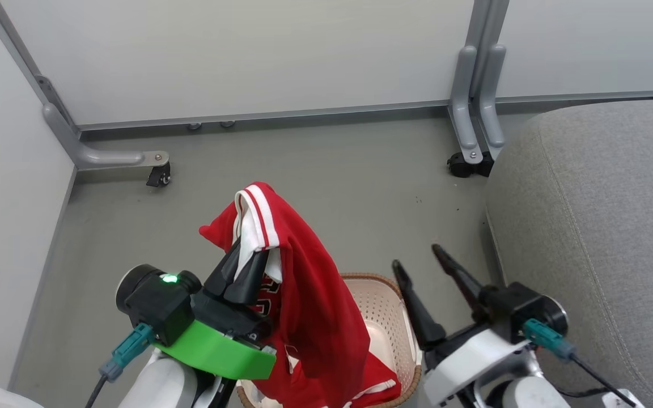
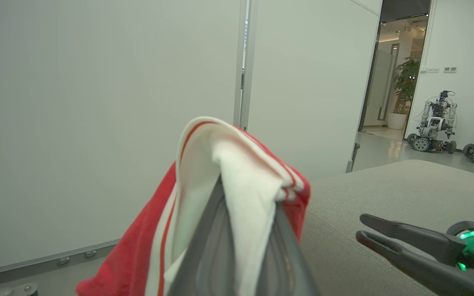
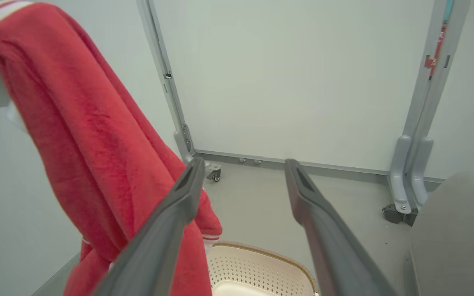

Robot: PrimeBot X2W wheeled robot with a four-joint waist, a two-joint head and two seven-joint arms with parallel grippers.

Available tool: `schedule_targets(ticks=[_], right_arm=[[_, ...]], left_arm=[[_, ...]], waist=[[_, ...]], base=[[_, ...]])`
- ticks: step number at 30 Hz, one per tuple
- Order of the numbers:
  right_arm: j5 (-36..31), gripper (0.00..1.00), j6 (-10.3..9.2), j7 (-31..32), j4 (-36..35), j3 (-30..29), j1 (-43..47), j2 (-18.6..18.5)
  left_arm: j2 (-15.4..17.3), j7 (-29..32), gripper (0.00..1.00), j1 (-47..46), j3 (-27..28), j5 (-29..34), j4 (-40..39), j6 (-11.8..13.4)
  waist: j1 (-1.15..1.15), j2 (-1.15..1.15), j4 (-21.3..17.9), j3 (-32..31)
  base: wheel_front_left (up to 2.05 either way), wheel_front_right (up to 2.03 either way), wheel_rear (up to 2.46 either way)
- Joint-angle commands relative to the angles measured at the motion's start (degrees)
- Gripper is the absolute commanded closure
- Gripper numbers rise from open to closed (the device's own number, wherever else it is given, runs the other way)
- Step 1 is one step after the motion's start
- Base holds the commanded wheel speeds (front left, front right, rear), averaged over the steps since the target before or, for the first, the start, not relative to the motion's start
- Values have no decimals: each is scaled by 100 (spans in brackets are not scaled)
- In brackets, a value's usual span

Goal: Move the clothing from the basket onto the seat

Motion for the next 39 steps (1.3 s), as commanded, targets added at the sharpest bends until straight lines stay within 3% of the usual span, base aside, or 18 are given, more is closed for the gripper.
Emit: schedule_targets(ticks=[1, 8, 18, 19, 20, 25, 26, 27, 28, 39], right_arm=[[53, 0, 0, 8, 76, 205, -147, -7], [425, 0, 0, -55, 834, 1497, -971, -11], [325, 0, 0, -204, 2114, 1968, -1757, -10], [375, 20, 0, -231, 2177, 1995, -1801, -9], [444, 97, 0, -255, 2255, 2048, -1861, -8], [910, 100, 0, -353, 2462, 2273, -2043, -11], [970, 100, 0, -414, 2481, 2272, -2059, -10], [1037, 100, 0, -487, 2499, 2260, -2086, -10], [1074, 100, 0, -537, 2513, 2232, -2105, -10], [1215, 100, 0, -872, 2422, 1417, -2344, -7]], left_arm=[[17, -5, 100, -87, -6, -49, -27, 9], [-1, 17, 100, -181, -157, -38, -38, -19], [-20, 11, 100, -262, -334, -89, 1, -43], [-21, 9, 100, -264, -345, -97, -1, -45], [-21, 6, 100, -273, -353, -99, -6, -48], [-9, -7, 100, -301, -411, -121, -22, -62], [0, -10, 75, -304, -416, -104, -26, -61], [0, -8, 20, -302, -413, -87, -29, -57], [-2, -10, 0, -301, -410, -65, -34, -44], [207, 285, 0, -141, -725, 176, 141, -5]], waist=[[0, 0, 37, 21], [0, 0, 163, 78], [0, 0, 290, 111], [0, 0, 295, 110], [0, 0, 301, 110], [0, 0, 322, 101], [0, 0, 324, 98], [0, 0, 325, 95], [0, 0, 325, 93], [0, 0, 127, 189]], base=[[0, 0, 0], [0, 0, 0], [0, 0, 0], [0, 0, 0], [0, 0, 0], [0, 0, 0], [0, 0, 0], [0, 0, 0], [0, 0, 0], [0, 0, 0]])
